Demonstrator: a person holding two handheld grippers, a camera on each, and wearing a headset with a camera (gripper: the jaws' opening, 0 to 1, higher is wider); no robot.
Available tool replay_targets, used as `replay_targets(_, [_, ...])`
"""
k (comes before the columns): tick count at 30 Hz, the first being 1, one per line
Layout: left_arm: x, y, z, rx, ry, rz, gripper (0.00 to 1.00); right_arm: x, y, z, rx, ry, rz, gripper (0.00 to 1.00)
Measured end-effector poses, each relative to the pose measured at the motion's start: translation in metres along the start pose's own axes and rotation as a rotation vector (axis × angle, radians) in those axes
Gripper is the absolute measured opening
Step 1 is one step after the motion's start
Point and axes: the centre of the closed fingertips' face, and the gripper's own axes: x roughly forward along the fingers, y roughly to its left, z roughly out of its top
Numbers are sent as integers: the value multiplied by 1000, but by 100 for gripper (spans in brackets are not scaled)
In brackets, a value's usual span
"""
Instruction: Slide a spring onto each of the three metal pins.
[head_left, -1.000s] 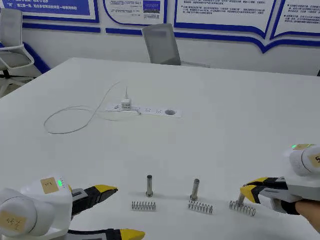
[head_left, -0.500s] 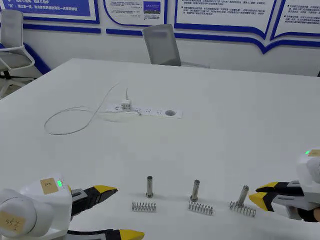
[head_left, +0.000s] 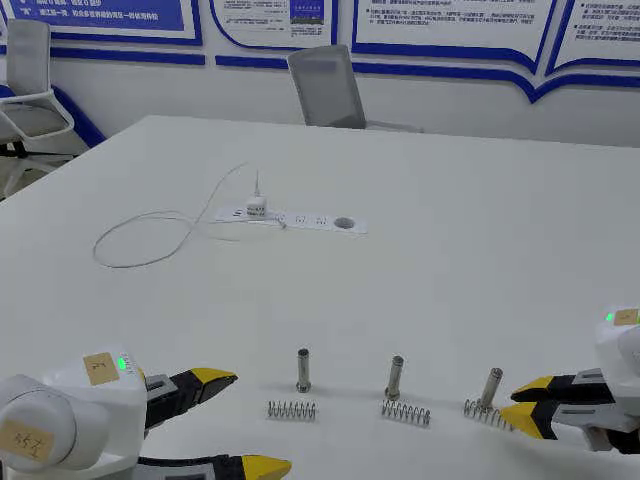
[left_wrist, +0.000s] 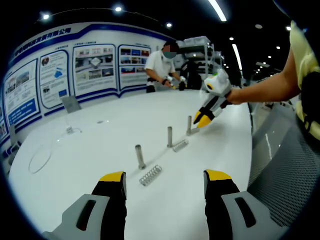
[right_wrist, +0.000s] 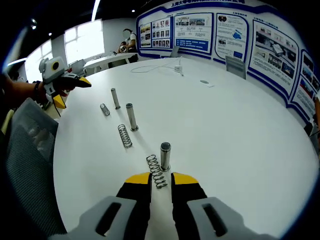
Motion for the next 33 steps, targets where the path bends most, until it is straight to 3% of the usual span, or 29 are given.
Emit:
replay_targets(12, [1, 0, -1, -4, 4, -1, 64, 6, 1, -16, -22, 33, 44, 16])
replay_targets(33, [2, 0, -4, -8, 7, -5, 63, 7, 5, -16, -70, 36, 54, 12])
